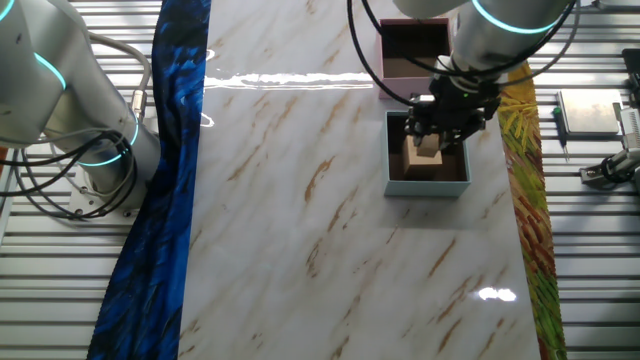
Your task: Move an object from one box to another
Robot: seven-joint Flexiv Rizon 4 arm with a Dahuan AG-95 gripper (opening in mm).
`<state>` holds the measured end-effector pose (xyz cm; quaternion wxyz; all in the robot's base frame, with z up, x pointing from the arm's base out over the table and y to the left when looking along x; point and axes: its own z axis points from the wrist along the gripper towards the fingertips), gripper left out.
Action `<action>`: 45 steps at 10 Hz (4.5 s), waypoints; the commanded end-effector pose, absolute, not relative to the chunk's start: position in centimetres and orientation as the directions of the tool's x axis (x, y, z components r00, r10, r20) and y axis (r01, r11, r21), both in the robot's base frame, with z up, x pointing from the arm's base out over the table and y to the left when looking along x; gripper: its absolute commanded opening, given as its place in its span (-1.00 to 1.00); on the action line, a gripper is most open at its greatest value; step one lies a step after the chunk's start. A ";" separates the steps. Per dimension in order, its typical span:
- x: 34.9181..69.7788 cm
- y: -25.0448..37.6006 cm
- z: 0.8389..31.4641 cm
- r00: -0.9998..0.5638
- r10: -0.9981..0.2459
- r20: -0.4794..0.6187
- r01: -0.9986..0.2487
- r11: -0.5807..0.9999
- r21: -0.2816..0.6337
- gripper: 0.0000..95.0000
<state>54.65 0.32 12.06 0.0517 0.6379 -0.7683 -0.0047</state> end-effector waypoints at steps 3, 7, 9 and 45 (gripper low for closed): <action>55.2 4.8 11.3 -0.317 -0.948 0.033 -0.945 0.319 0.076 -1.00; 54.6 11.1 11.6 -0.422 -0.906 0.041 -0.903 0.424 0.071 -1.00; 54.1 12.4 12.2 -0.442 -0.896 0.046 -0.893 0.444 0.070 -1.00; 51.7 19.3 8.0 -0.197 -0.980 -0.037 -0.980 0.196 0.037 -0.20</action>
